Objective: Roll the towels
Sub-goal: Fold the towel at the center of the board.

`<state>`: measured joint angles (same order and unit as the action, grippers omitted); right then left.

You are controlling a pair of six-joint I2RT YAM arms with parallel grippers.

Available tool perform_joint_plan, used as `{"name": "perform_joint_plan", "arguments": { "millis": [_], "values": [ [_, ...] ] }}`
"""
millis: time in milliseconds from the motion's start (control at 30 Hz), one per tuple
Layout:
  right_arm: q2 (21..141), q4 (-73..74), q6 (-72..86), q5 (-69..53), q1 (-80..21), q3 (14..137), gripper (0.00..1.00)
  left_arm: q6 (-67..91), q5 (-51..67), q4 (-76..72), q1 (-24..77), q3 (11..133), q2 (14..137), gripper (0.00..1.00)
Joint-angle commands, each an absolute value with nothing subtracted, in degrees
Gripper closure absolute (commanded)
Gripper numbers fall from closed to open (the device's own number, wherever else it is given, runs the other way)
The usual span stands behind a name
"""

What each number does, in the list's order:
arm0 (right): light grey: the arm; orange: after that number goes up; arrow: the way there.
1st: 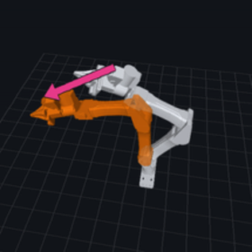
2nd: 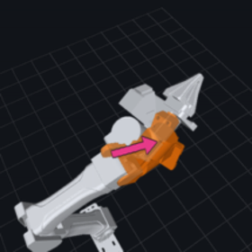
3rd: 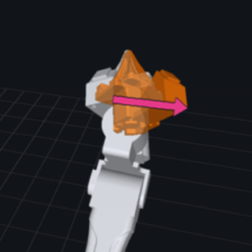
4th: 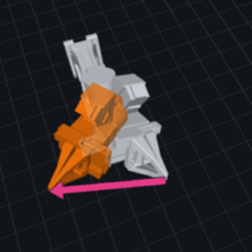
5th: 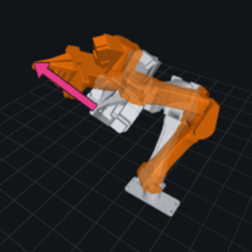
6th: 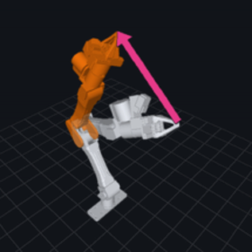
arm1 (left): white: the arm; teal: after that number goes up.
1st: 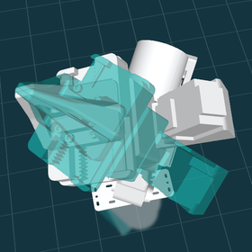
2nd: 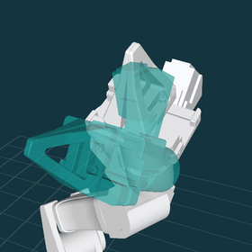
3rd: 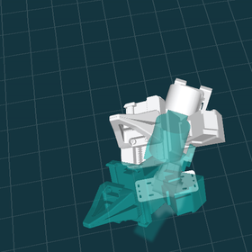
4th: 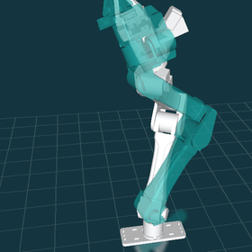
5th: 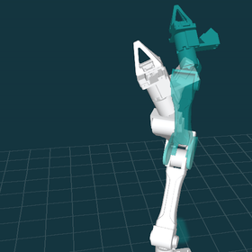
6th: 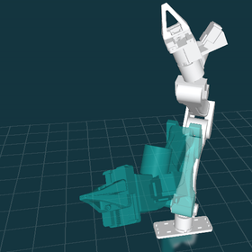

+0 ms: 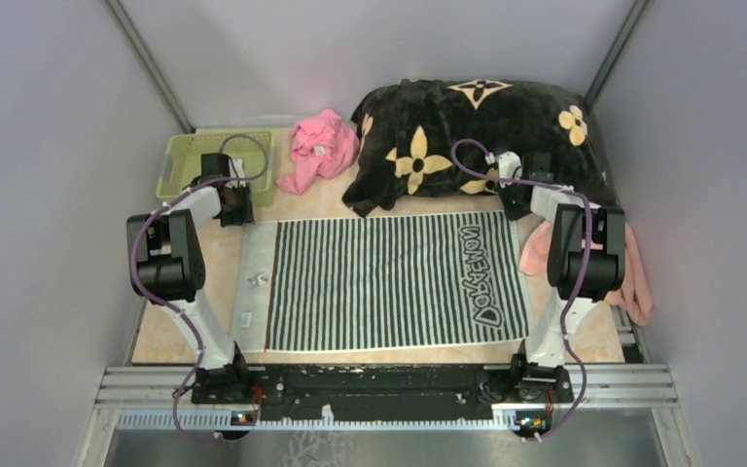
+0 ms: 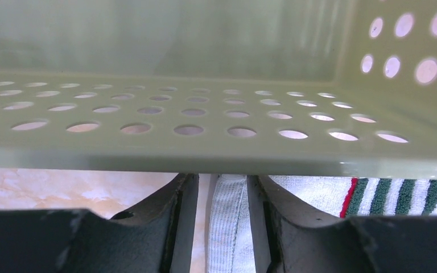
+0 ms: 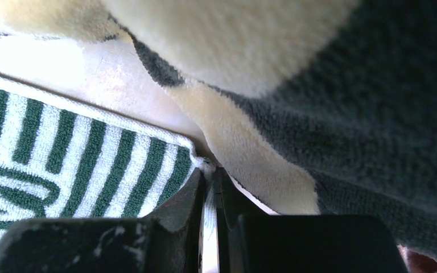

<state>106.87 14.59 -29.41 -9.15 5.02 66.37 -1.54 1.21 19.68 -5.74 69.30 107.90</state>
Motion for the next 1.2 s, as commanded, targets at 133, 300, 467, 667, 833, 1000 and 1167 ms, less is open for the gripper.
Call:
{"name": "perform_joint_plan", "arguments": {
  "millis": [133,300,467,667,833,1000,1167],
  "values": [
    [103.63,13.85,-29.89,-7.36,4.62,65.54,0.95,-1.18,4.55,24.98,-4.51,66.88,110.26,0.76],
    [103.26,13.95,-30.26,-6.87,4.58,65.82,0.96,-1.06,5.07,25.32,-4.19,66.79,109.49,1.0],
    [100.56,13.63,-29.46,-8.69,4.57,66.36,0.97,-0.31,5.25,24.28,-4.13,68.46,104.08,1.0],
    [96.11,12.78,-28.55,-8.59,4.78,66.44,0.99,-0.11,4.72,22.8,-4.27,71.95,97.59,1.0],
    [92.85,11.54,-27.6,-7.97,5.35,66.06,1.0,-0.01,2.89,20.28,-4.42,71.14,93.79,1.0],
    [91.5,10.78,-27.36,-7.66,5.45,65.56,1.0,0.44,3.89,18.19,-4.76,70.12,91.25,1.0],
    [90.27,6.74,-26.12,-8.2,5.49,65.16,1.0,1.1,5.71,14.94,-6.38,70.65,90.24,1.0]
  ]
}}
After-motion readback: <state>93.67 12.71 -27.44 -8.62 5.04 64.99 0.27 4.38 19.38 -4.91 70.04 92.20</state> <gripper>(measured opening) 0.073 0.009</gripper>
